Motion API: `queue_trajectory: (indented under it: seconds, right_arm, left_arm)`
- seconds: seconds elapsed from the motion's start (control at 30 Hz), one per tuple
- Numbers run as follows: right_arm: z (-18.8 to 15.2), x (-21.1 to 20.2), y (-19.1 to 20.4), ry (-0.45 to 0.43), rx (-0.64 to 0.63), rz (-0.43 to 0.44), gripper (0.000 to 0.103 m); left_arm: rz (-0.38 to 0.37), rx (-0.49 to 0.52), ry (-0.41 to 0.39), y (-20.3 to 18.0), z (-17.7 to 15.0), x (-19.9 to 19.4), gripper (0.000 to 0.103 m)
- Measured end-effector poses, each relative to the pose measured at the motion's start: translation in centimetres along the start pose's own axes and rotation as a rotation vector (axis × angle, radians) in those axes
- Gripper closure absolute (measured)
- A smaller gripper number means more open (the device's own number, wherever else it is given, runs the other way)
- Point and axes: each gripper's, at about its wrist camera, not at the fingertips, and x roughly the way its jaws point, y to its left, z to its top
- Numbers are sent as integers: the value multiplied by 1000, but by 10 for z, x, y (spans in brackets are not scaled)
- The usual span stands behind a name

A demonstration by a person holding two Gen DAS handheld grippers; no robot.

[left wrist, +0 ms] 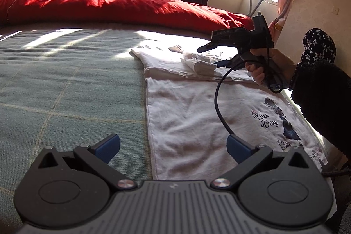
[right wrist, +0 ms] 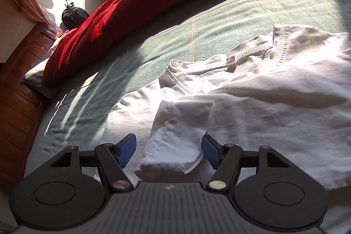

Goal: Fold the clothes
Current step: 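Lower the sleeve onto the shirt and open the right gripper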

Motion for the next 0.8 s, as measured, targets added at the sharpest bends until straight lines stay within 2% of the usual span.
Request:
queue_trajectory:
  seconds: [0.07, 0.27, 0.37, 0.43, 0.53, 0.67, 0.8]
  right_arm:
    - [-2, 8, 10, -1, -18, 19, 25]
    - [-3, 20, 56, 53, -74, 242, 25]
    - [-4, 12, 73, 26, -141, 245, 25]
    - [0, 3, 70, 1, -162, 198, 25]
    - [5, -3, 44, -17, -104, 104, 25]
    - [7, -10, 4, -40, -22, 5, 25]
    - [4, 0, -8, -27, 15, -17, 25]
  left_arm:
    - [2, -3, 1, 1, 0, 0, 1]
    - [10, -11, 4, 4, -1, 1, 1]
    - [11, -14, 5, 5, -1, 2, 1]
    - [2, -14, 3, 5, -1, 1, 1]
    - [-22, -12, 0, 5, -1, 0, 1]
    - [-157, -2, 0, -5, -1, 0, 1]
    - [-245, 22, -26, -17, 4, -5, 1]
